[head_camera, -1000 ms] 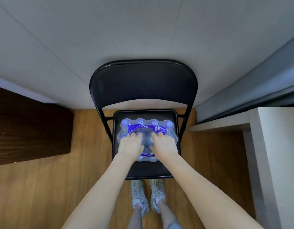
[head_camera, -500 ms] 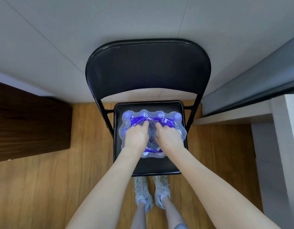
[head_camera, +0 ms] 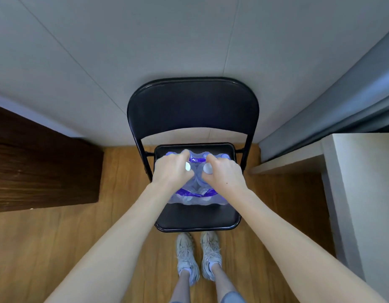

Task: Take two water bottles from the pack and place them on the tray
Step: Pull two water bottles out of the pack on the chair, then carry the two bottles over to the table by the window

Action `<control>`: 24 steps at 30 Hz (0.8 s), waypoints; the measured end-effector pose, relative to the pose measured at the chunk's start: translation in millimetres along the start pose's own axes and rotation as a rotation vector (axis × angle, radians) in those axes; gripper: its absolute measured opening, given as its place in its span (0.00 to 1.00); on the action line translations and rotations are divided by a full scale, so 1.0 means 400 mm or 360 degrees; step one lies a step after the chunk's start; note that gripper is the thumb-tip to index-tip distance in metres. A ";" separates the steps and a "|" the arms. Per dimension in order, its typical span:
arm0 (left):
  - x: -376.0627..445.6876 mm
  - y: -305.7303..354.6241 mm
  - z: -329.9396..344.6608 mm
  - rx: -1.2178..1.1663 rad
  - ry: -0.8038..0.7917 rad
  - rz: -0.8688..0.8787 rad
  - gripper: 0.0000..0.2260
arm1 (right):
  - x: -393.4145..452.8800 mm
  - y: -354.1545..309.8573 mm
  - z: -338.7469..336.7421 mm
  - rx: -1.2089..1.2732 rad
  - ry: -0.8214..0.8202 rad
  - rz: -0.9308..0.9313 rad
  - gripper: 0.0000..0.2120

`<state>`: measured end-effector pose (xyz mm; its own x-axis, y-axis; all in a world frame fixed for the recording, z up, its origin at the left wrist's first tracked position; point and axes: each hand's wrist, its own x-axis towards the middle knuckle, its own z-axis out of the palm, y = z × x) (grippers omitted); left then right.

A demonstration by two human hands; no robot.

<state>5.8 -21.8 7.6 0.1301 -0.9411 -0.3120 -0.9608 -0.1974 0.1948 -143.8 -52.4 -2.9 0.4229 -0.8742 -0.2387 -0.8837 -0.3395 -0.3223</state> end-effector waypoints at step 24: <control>-0.304 0.153 -1.158 -0.0370 0.1081 0.0101 0.10 | -0.146 -0.393 -1.084 0.0597 0.1043 -0.0512 0.10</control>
<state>44.7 -46.3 488.2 0.2721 -0.9006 0.3390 -0.9043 -0.1189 0.4099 -116.6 -98.3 458.8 0.3386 -0.8187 0.4639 -0.5641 -0.5712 -0.5963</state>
